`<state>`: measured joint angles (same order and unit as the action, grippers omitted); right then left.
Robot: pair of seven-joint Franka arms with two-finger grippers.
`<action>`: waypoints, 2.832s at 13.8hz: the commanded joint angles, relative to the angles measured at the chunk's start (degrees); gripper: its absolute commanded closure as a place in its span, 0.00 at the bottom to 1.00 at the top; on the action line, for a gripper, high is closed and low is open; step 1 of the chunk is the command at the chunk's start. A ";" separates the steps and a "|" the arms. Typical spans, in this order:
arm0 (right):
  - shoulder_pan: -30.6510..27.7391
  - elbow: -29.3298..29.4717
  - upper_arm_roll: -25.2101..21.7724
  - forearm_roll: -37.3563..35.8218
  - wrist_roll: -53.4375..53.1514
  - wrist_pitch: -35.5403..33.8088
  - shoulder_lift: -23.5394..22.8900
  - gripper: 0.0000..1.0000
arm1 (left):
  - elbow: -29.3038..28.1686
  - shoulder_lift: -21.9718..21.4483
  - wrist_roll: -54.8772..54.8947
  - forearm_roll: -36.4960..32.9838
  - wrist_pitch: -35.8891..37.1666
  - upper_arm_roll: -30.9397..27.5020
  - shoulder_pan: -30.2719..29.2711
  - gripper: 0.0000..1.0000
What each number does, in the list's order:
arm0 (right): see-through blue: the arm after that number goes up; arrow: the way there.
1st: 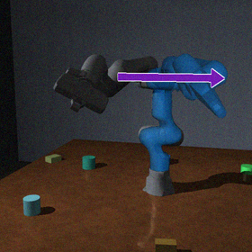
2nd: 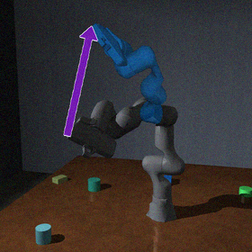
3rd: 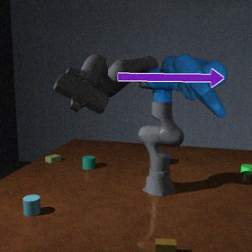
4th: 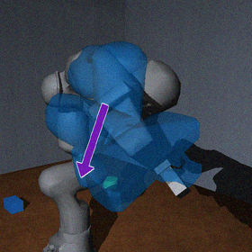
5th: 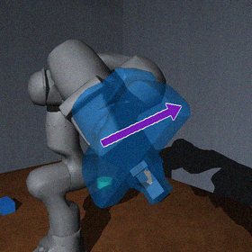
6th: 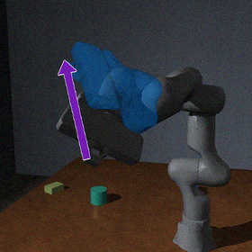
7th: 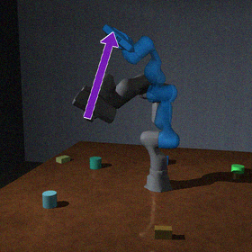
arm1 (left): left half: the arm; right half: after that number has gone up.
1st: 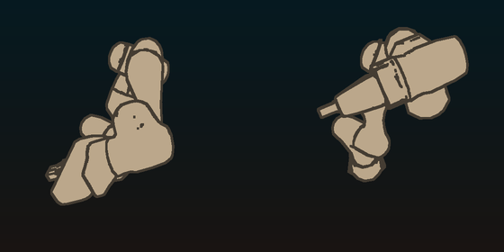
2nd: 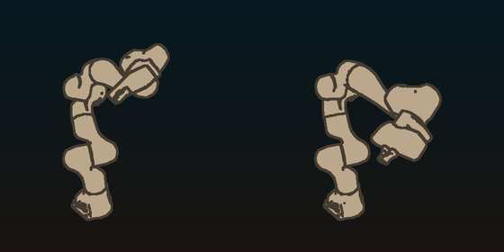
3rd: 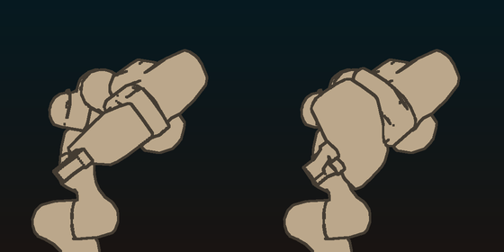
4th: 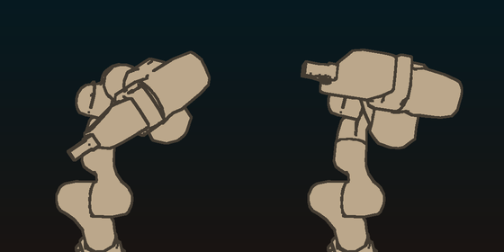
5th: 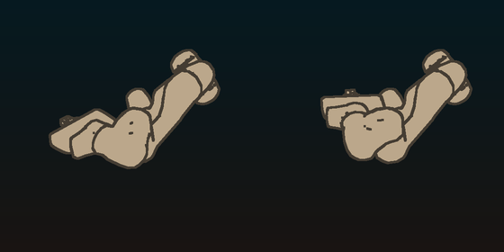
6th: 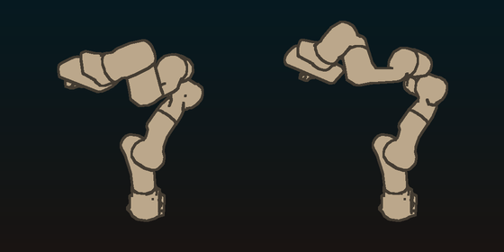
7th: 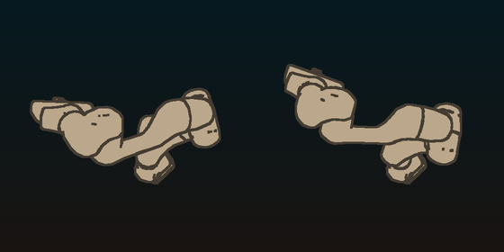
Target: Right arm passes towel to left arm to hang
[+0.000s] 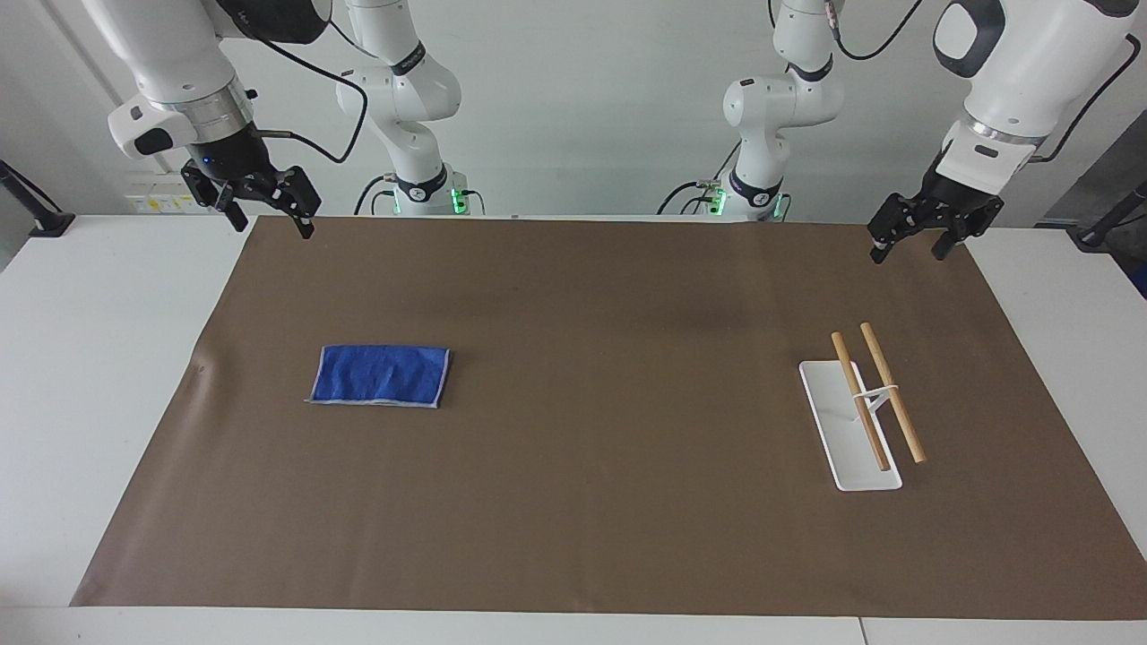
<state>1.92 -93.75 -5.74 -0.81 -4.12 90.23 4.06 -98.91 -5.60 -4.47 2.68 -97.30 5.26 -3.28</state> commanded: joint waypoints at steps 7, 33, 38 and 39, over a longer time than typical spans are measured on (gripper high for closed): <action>-0.25 -2.58 0.21 -0.42 -1.50 -0.05 1.83 0.00 | -1.02 -1.43 -2.12 0.22 0.35 -0.08 0.20 0.00; 3.45 -36.15 0.38 0.36 6.13 54.26 -11.62 0.00 | -1.72 -1.78 -2.21 0.22 -0.26 0.01 0.38 0.00; 1.95 -38.00 0.38 5.20 12.47 55.58 -12.49 0.00 | -1.81 -1.87 -2.21 0.22 -0.26 0.01 0.38 0.00; 2.04 -38.61 0.38 5.20 12.47 56.63 -12.50 0.00 | -1.81 -1.87 -2.21 0.22 -0.09 0.01 0.38 0.00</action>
<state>4.49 -130.16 -5.79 3.30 6.56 144.22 -9.01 -99.17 -5.88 -5.94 2.68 -97.30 5.47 -3.25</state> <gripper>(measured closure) 0.000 0.000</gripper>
